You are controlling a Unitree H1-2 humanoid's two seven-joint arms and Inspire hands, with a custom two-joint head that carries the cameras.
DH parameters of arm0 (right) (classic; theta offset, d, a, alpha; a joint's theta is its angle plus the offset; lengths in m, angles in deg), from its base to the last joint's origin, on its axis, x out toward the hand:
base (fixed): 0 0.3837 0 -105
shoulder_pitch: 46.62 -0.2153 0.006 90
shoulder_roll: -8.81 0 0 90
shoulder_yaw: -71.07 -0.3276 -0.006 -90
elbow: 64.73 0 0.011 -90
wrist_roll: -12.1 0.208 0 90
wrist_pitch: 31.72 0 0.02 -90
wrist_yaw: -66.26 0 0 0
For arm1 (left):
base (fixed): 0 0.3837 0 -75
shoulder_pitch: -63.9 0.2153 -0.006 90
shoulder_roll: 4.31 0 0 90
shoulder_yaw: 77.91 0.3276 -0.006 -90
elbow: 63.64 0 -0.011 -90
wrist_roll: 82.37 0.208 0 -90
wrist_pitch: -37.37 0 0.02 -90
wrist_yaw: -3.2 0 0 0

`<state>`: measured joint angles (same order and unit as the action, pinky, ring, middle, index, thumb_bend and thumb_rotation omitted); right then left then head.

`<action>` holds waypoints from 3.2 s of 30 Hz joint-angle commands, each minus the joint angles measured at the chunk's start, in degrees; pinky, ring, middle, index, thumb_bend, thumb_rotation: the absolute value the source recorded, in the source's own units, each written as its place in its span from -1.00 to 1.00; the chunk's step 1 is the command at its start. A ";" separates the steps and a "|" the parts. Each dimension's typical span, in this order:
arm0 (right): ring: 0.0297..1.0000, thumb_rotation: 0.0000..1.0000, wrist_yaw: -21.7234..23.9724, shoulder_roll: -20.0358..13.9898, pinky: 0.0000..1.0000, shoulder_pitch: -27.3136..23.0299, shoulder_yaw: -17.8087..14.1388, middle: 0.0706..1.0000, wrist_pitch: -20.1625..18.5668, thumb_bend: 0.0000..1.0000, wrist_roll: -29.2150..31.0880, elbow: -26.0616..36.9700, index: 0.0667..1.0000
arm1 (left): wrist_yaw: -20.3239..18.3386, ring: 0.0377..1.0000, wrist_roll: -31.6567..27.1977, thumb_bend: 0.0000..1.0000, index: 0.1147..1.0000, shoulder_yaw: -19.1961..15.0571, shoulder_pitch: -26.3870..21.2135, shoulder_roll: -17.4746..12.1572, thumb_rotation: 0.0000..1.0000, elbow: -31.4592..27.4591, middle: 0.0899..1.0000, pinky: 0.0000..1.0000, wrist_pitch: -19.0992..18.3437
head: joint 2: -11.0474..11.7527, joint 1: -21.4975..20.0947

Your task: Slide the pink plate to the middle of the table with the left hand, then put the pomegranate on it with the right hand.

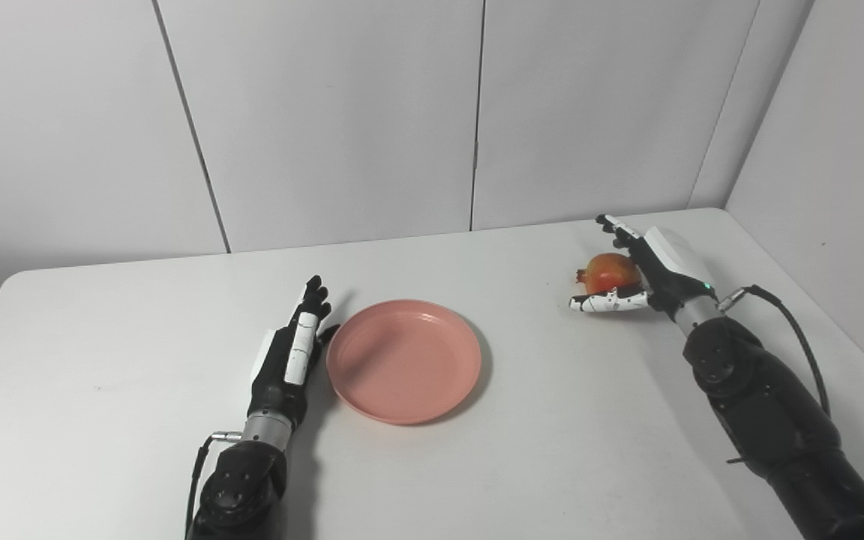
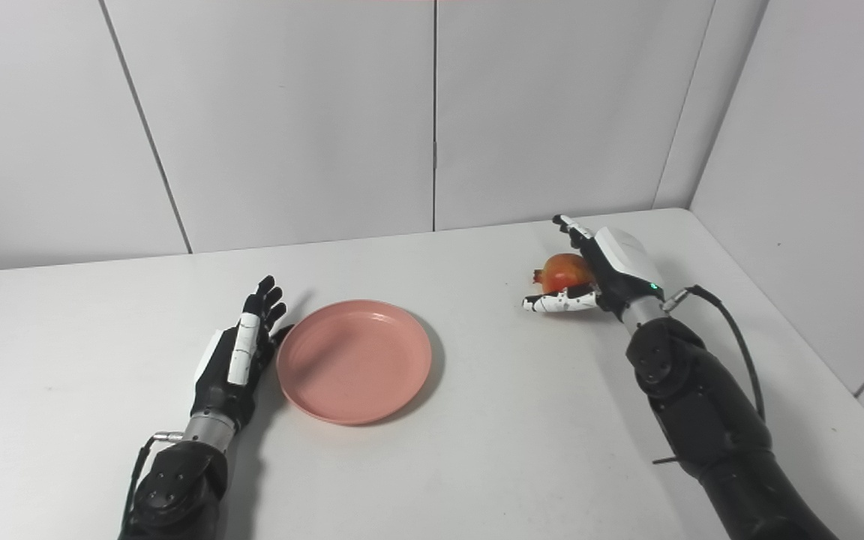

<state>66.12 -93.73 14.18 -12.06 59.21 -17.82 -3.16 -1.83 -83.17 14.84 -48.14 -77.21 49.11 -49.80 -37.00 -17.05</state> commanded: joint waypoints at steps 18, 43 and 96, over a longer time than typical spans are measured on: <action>0.04 -1.00 -7.45 -1.37 -0.04 -2.73 1.24 0.23 3.97 0.21 -2.85 0.10 0.25 | 0.60 0.99 0.43 0.58 1.00 0.35 -1.80 0.13 1.00 -2.59 1.00 0.97 -0.39 | -0.09 0.79; -0.25 -1.00 -13.60 5.55 -0.29 -0.57 -0.80 -0.04 10.99 0.02 -0.90 16.22 0.01 | 0.49 0.99 0.23 0.57 1.00 0.58 -1.68 0.44 1.00 -2.62 1.00 0.96 -0.14 | 0.42 2.02; -0.25 -1.00 -7.81 20.01 -0.28 0.61 10.46 -0.04 15.75 0.02 -3.41 6.43 0.01 | 0.49 1.00 -1.61 0.58 1.00 -0.53 -1.74 2.11 1.00 -3.30 1.00 0.97 1.57 | -1.01 4.18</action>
<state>60.34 -73.12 17.42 -1.64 71.56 -20.61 2.25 -1.04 -83.58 14.38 -47.77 -75.80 47.42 -50.74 -38.06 -12.92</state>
